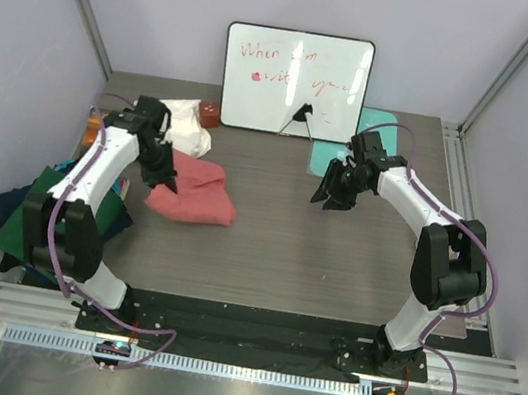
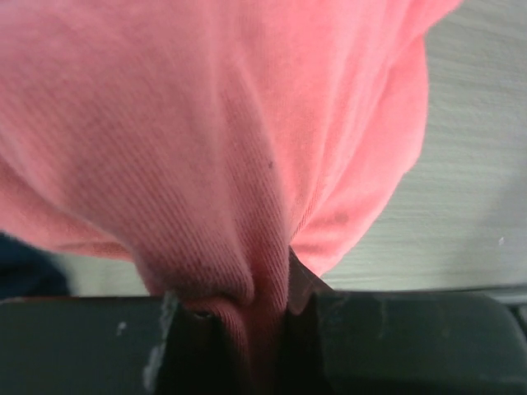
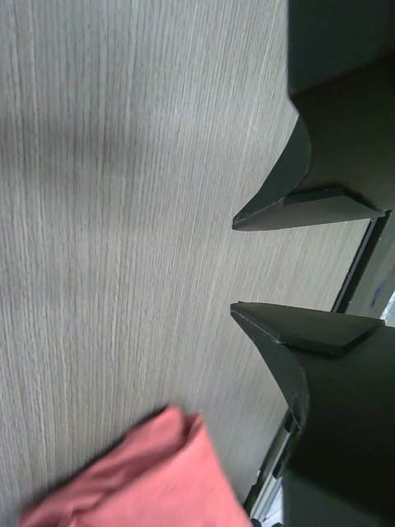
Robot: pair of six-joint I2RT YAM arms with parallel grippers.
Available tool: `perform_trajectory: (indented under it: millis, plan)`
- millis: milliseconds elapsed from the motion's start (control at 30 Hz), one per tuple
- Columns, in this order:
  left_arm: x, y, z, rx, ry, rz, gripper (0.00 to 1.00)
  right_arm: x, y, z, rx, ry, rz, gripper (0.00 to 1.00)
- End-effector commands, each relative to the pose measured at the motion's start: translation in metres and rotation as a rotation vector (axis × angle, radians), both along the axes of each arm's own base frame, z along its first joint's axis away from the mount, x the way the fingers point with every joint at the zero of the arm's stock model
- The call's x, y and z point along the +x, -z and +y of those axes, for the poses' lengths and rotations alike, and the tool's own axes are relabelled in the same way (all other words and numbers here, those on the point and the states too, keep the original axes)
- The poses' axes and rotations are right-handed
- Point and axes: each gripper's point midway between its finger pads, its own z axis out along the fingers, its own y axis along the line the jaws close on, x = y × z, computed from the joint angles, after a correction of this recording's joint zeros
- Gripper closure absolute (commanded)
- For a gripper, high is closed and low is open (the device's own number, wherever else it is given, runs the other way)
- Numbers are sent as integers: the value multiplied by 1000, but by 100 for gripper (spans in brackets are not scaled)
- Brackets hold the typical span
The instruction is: Fold and stack the t-shirts
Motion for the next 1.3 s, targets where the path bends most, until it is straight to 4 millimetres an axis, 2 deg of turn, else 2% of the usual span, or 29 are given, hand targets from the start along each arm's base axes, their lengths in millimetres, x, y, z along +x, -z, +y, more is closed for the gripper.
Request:
perform_trajectory:
  millis: [0, 100, 267, 367, 467, 500, 700, 800, 967, 1133, 1267]
  plan:
    - [-11, -21, 50, 119, -129, -1, 100, 3, -8, 7, 41, -16, -6, 54]
    - [-21, -32, 73, 191, -204, 16, 100, 1, -6, 9, 52, -23, 7, 54]
    - [-21, -74, 97, 296, -273, -88, 100, 1, 6, 14, 76, -27, 36, 54]
    - [-32, -83, 112, 375, -323, -92, 100, -1, 13, 21, 117, -24, 75, 54]
    - [-39, -87, 115, 375, -372, -118, 100, -2, 16, 24, 134, -26, 88, 54]
    - [-40, -95, 116, 368, -418, -164, 100, -2, 18, 24, 132, -25, 90, 54]
    - [-56, -113, 123, 366, -536, -268, 100, -9, 25, 25, 138, -44, 124, 54]
    - [-70, -111, 135, 408, -573, -242, 100, -8, 23, 29, 163, -52, 134, 54]
    - [-89, -129, 157, 497, -636, -270, 100, -4, 19, 33, 177, -63, 133, 54]
    - [-89, -141, 173, 585, -663, -281, 100, -9, 19, 35, 199, -77, 166, 54]
    - [-99, -161, 181, 626, -717, -318, 100, -13, 20, 35, 203, -78, 180, 54]
